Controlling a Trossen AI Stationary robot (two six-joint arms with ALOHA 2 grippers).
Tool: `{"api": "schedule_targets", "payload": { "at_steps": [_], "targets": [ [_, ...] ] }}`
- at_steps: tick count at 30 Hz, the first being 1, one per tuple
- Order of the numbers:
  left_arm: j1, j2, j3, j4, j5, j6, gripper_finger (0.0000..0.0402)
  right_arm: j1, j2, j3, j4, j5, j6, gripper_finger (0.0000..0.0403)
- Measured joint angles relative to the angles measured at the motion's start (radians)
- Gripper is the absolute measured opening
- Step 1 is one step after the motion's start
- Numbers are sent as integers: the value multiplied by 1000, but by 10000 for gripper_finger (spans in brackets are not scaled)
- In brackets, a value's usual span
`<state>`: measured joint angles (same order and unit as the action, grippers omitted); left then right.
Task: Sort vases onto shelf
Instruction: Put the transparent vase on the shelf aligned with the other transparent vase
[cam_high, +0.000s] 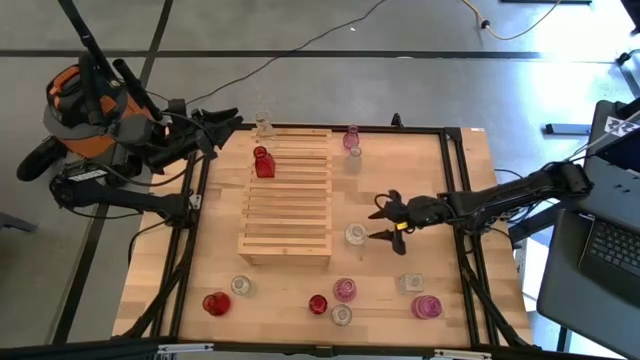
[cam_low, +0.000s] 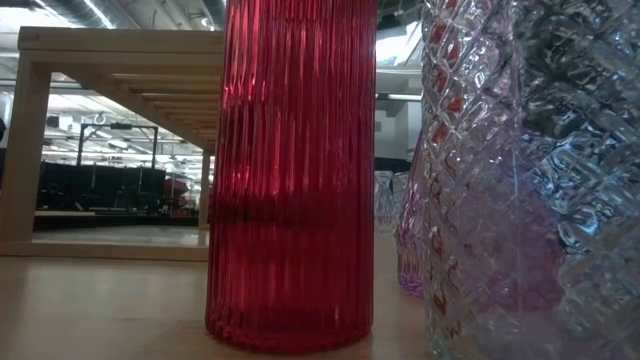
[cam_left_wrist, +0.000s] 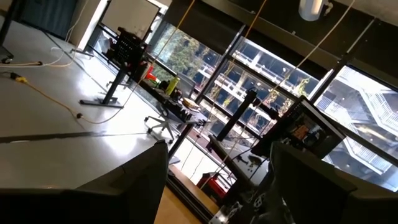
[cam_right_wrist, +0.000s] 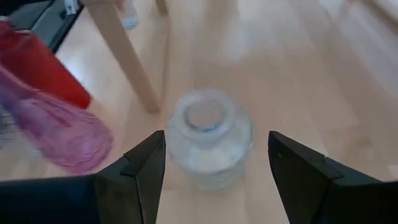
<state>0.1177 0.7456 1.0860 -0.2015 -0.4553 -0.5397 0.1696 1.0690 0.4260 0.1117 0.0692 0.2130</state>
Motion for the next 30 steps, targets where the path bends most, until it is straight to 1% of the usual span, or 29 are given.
{"api": "schedule_targets", "payload": {
  "at_steps": [2,5,9,16,21,25,28,30],
  "targets": [
    [0,0,0,-1,0,0,275,0,28,1,40,17,-38,231],
    [0,0,0,0,0,0,275,-2,70,3,131,14,-86,231],
    [0,0,0,0,0,0,275,-2,133,2,228,-11,-83,232],
    [0,0,0,0,0,0,275,0,247,6,330,-43,-103,234],
    [0,0,0,0,0,0,275,0,331,6,383,-46,-117,234],
    [0,0,0,0,0,0,275,0,388,6,488,-36,-120,232],
    [0,0,0,0,0,0,275,0,417,7,549,-26,-119,215],
    [0,0,0,0,0,0,275,0,431,7,553,-20,-114,190]
  ]
}}
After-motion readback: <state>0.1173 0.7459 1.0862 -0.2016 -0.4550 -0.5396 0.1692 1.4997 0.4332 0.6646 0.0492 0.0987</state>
